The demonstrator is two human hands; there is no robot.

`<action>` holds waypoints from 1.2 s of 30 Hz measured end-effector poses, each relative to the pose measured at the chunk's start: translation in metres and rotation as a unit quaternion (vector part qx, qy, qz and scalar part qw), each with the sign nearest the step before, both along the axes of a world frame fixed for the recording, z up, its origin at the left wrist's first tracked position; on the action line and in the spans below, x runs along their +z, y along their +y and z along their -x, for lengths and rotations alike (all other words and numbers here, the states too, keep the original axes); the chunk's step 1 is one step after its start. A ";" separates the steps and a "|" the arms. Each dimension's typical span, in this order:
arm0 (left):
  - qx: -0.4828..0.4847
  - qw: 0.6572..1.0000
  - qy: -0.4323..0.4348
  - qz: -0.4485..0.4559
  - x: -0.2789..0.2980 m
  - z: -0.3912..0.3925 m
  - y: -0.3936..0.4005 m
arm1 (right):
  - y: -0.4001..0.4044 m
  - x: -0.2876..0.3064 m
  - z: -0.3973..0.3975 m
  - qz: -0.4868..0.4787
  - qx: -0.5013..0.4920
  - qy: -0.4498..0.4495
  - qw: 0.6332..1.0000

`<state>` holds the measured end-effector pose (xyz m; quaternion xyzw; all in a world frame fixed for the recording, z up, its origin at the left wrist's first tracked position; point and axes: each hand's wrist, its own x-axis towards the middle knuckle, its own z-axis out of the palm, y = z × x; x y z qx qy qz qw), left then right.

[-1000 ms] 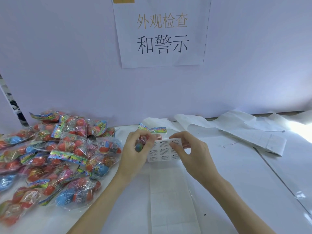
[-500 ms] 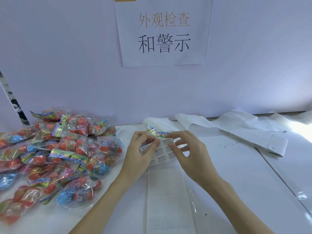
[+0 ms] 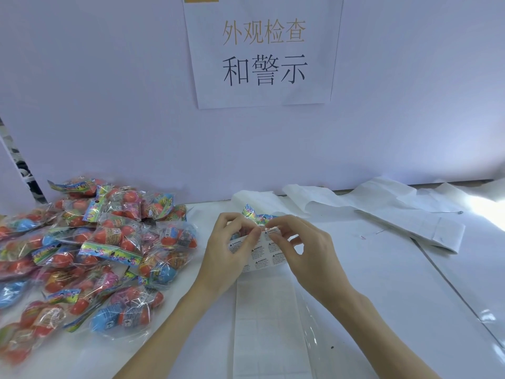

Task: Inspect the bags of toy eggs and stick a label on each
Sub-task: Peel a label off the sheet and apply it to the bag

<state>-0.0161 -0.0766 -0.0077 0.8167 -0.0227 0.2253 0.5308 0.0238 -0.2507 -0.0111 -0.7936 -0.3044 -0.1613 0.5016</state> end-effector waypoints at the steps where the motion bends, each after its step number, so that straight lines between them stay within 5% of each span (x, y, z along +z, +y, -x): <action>1: 0.000 1.000 0.001 0.000 0.000 0.000 -0.001 | 0.000 0.000 0.000 0.002 0.003 0.000 1.000; 23: -0.002 0.999 0.026 0.026 0.000 0.000 0.000 | 0.000 0.006 0.005 0.018 0.022 -0.022 0.999; 30: 0.059 0.987 -0.031 0.143 0.000 -0.004 0.011 | -0.008 0.025 0.001 -0.220 -0.045 0.104 0.969; 36: 0.024 0.978 -0.037 0.203 0.003 -0.007 0.023 | -0.010 0.025 0.000 -0.254 -0.017 0.203 0.946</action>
